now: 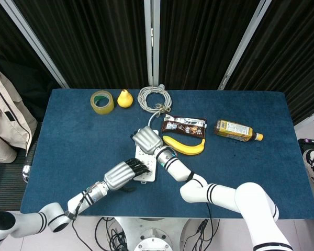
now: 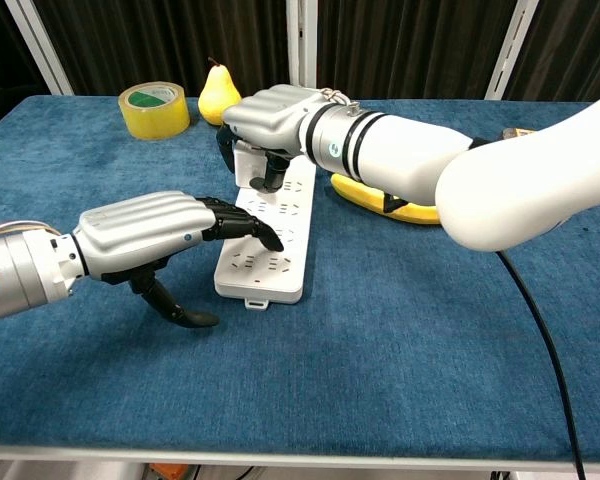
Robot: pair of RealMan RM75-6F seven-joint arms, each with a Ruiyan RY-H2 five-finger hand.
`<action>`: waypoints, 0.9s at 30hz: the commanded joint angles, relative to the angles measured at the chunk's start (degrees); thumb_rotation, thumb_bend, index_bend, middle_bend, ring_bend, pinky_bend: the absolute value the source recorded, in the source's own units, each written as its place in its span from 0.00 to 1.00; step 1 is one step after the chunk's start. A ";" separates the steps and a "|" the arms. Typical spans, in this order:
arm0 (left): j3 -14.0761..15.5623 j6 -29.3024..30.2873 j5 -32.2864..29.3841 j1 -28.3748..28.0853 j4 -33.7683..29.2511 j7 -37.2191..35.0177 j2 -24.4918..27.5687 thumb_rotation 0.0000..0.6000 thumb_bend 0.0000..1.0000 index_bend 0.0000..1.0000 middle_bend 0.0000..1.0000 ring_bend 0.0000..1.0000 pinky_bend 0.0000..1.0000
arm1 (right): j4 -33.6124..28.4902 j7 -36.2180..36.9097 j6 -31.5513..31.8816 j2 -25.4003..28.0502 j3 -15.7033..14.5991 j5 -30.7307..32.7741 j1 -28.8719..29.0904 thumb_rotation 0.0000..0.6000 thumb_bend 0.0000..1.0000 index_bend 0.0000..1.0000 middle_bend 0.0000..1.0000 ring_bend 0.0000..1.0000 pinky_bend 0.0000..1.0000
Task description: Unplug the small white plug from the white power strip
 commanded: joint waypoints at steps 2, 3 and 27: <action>0.09 -0.09 -0.08 -0.08 -0.28 -0.52 0.07 1.00 0.19 0.20 0.23 0.16 0.18 | -0.24 2.20 0.79 0.21 -0.10 -1.51 -1.04 1.00 0.48 0.79 0.62 0.56 0.88; 0.09 -0.12 -0.09 -0.12 -0.33 -0.57 0.10 1.00 0.19 0.20 0.23 0.16 0.18 | -0.17 2.68 0.94 0.19 -0.12 -1.87 -1.19 1.00 0.48 0.79 0.62 0.56 0.88; -0.13 -0.34 -0.07 -1.19 -0.71 -2.24 0.18 1.00 0.19 0.20 0.23 0.16 0.18 | -0.94 2.68 0.08 0.65 3.01 -2.33 -0.07 1.00 0.47 0.79 0.62 0.56 0.88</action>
